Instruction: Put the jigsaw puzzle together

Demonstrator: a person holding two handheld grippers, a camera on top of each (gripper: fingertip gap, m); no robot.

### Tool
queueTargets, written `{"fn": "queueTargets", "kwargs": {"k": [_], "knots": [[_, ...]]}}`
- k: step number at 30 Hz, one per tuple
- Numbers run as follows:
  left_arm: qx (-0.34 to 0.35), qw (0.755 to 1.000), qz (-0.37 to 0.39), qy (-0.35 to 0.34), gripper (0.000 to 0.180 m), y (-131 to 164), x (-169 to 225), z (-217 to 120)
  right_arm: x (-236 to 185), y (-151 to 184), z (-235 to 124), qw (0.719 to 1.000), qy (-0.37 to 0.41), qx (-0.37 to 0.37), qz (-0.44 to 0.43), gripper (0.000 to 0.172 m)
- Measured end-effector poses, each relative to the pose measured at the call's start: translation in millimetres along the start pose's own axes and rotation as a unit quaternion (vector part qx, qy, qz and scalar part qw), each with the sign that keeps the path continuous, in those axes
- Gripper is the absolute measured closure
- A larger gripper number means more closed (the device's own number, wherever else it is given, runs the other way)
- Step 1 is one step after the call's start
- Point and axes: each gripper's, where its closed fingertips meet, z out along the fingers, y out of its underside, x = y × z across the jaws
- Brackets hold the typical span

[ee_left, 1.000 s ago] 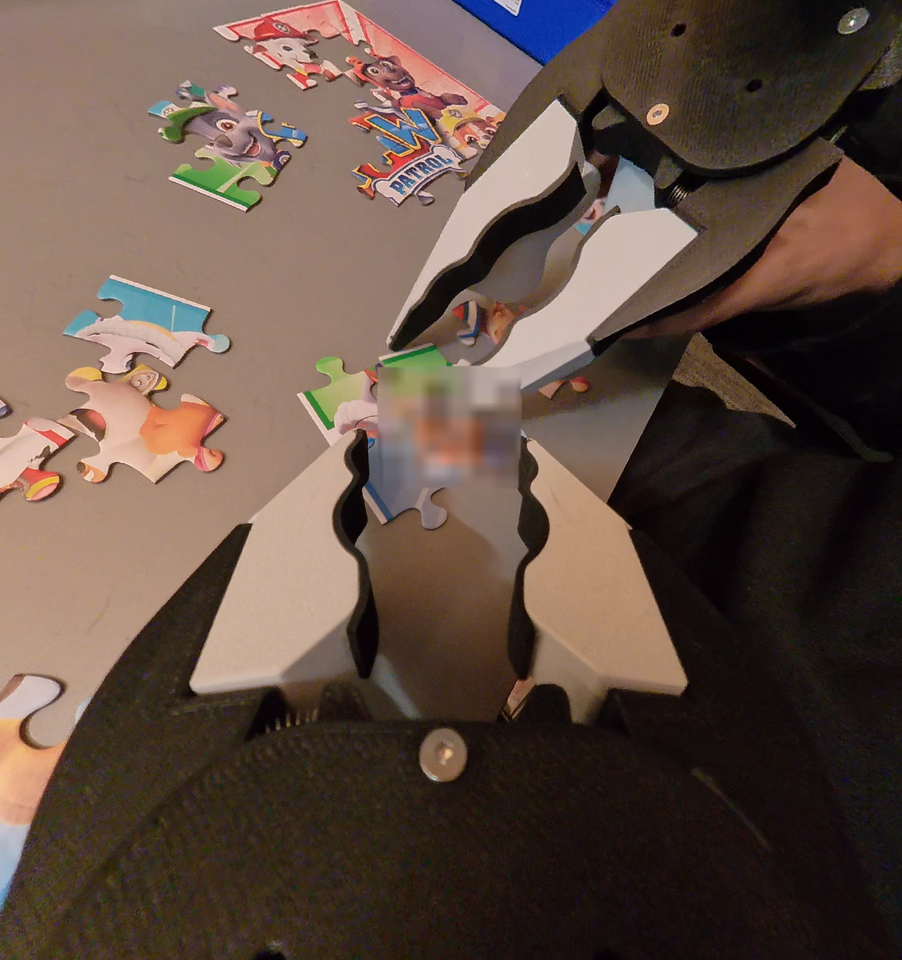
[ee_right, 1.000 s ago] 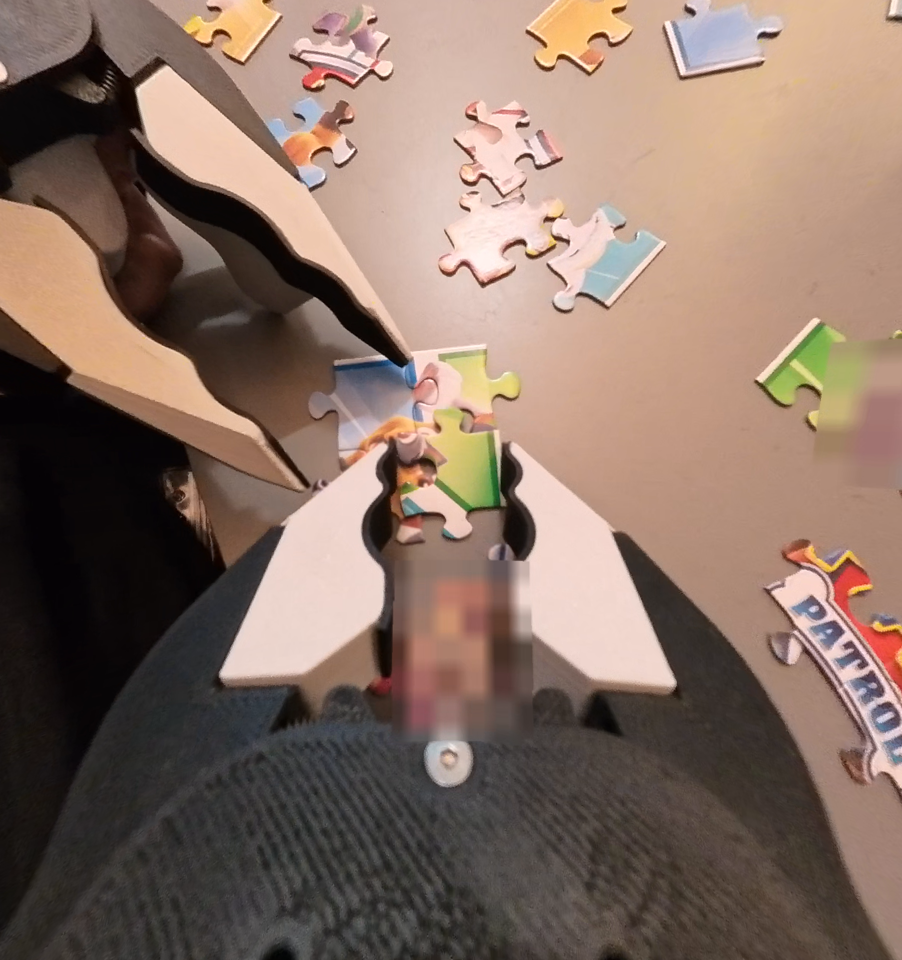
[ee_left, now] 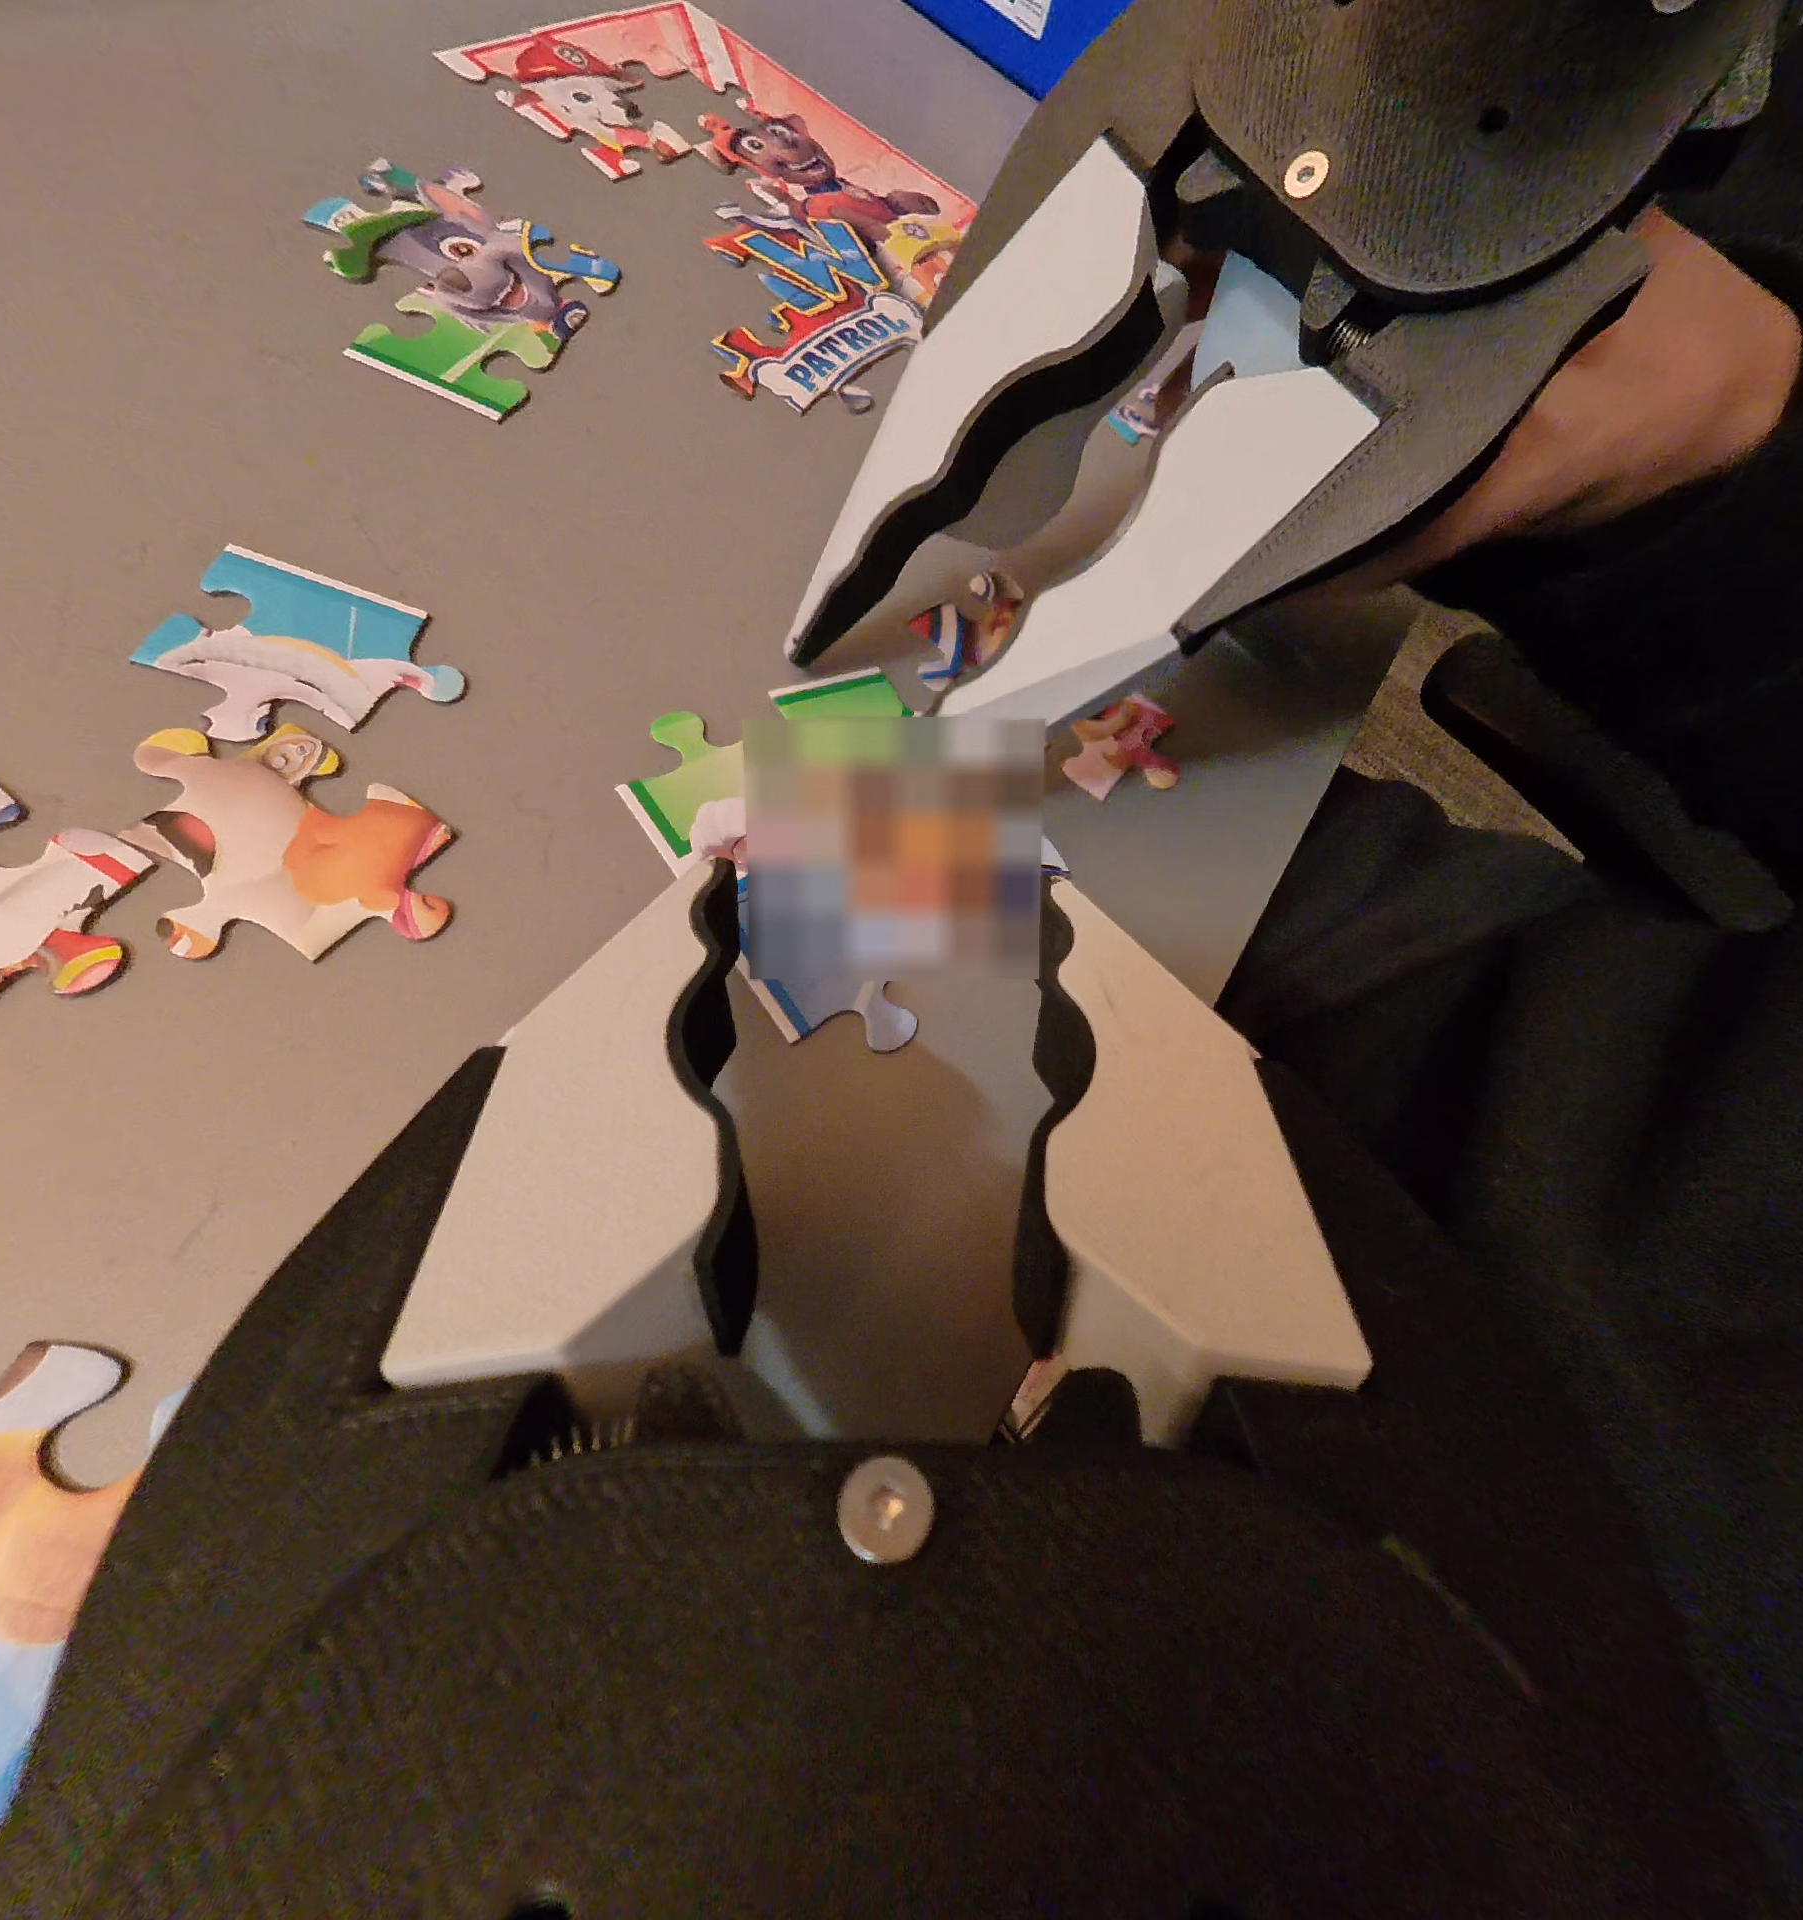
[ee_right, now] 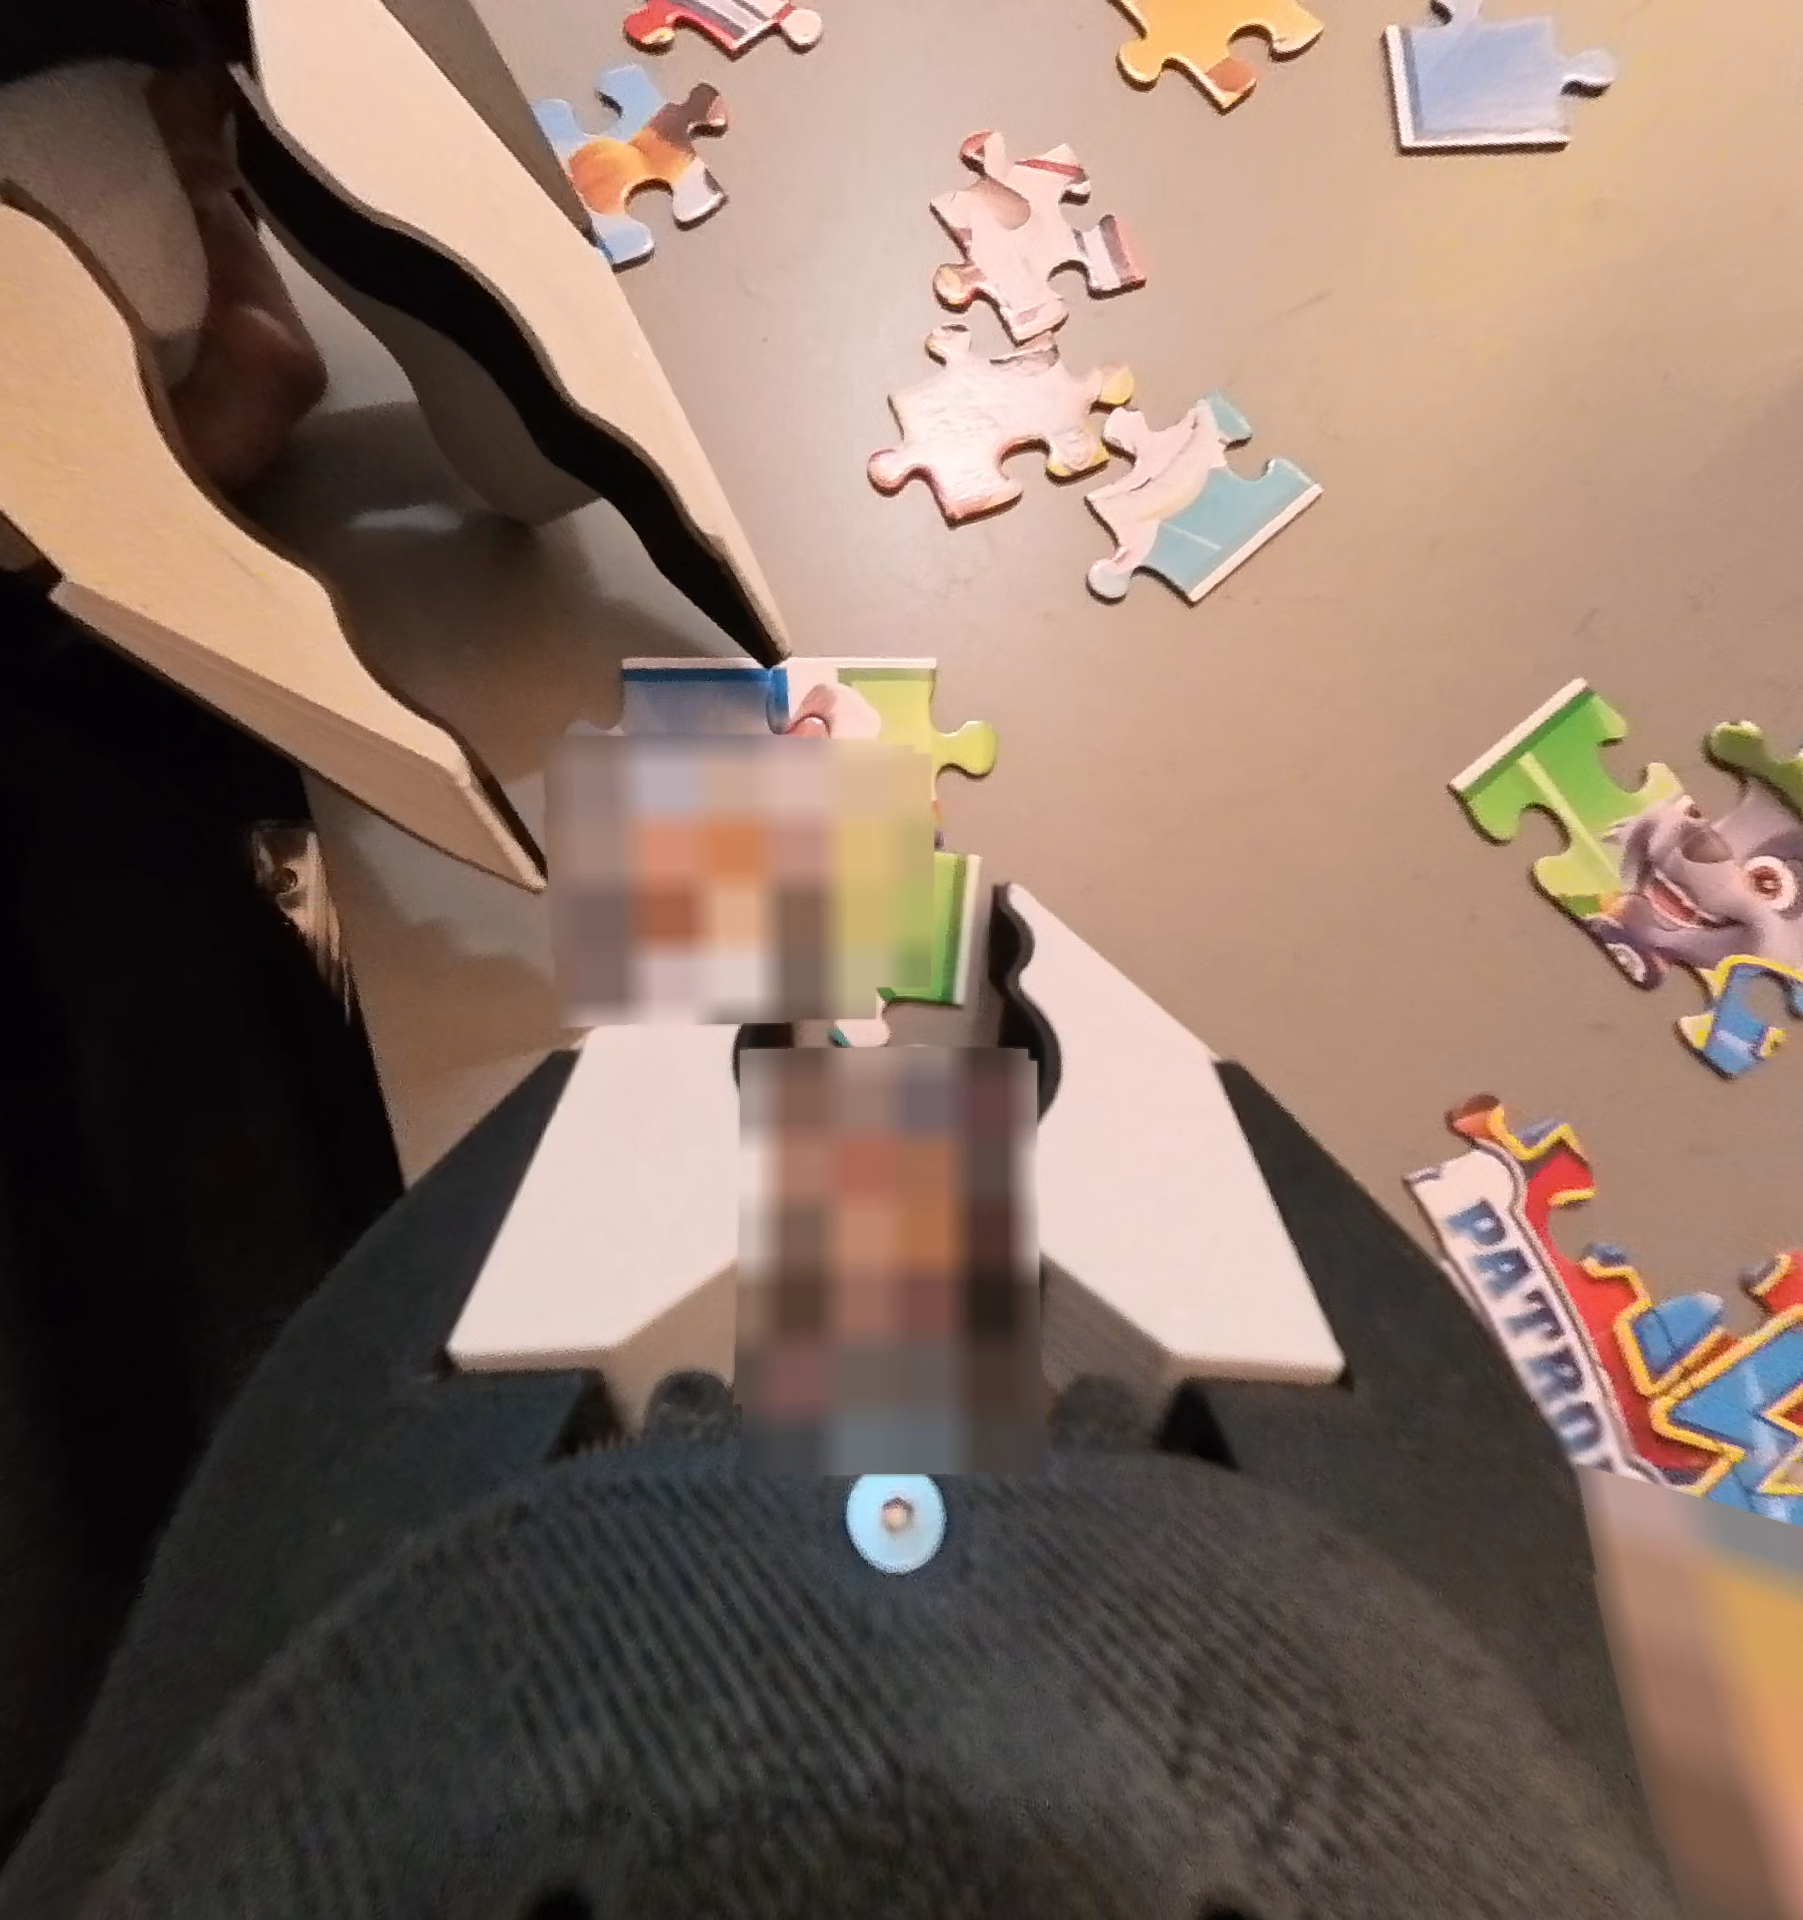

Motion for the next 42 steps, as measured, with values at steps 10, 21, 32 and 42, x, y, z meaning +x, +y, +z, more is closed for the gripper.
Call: {"fn": "queueTargets", "kwargs": {"k": [10, 21, 32, 42], "knots": [[0.002, 1.000, -0.005, 0.003, 0.127, -0.6, -0.2, -0.4, 5.0, 0.0, -7.7, 0.999, -0.009, 0.019, 0.025, 0.136], [0.002, 1.000, -0.007, 0.003, 0.128, -0.7, -0.6, -0.4, 9.8, 7.8, -5.3, 0.999, -0.035, -0.001, -0.001, 0.140], [0.003, 1.000, -0.010, 0.004, 0.128, -0.9, -0.8, -0.6, 1.9, 6.5, -3.5, 0.999, -0.048, -0.013, -0.023, 0.144], [0.003, 1.000, -0.010, 0.004, 0.128, -0.9, -0.9, -0.5, 2.4, 5.6, -3.0, 0.999, -0.035, -0.018, -0.025, 0.143]]}}
